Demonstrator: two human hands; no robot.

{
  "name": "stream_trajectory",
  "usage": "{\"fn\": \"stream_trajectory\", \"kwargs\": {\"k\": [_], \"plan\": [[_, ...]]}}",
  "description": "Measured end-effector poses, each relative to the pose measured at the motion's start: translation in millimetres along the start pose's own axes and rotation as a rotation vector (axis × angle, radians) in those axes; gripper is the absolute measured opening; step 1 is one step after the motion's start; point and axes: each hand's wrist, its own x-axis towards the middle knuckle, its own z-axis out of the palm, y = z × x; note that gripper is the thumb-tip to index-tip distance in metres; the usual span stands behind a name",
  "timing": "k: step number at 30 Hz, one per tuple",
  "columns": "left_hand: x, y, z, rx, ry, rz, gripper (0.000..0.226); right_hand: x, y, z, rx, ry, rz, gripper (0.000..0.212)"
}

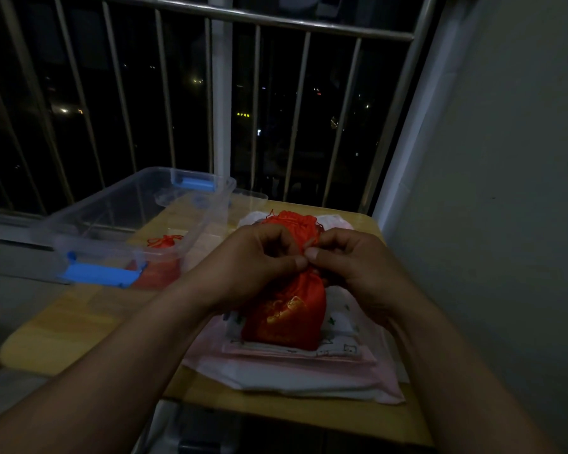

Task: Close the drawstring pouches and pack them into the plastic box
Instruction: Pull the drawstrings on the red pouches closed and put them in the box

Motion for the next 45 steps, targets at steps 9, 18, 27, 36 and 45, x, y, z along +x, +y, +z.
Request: {"fn": "stream_trajectory", "kwargs": {"k": [9, 18, 27, 36, 45], "plan": [[0.4, -3.1, 1.7, 0.046, 0.0, -0.008, 0.013, -0.6, -0.1, 0.5, -0.093, -0.025, -0.068, 0.008], [2.3, -3.6, 1.7, 0.171, -0.004, 0.012, 0.015, -1.9, 1.5, 5.1, -0.262, 0.042, -0.174, 0.007], [2.8, -3.9, 7.6, 0.2, 0.059, 0.049, 0.011, -1.9, 4.2, 20.9, -0.422, 0.119, -0.287, 0.01], [-1.5, 2.4, 2.5, -0.051, 0.018, -0.036, 0.013, -0.2, 3.7, 24.7, -0.223, 0.15, -0.211, 0.01], [-4.9, 6.6, 2.6, -0.184, -0.038, -0.108, 0.02, -3.3, 4.1, 27.0, 0.18, 0.08, -0.038, 0.017]]}}
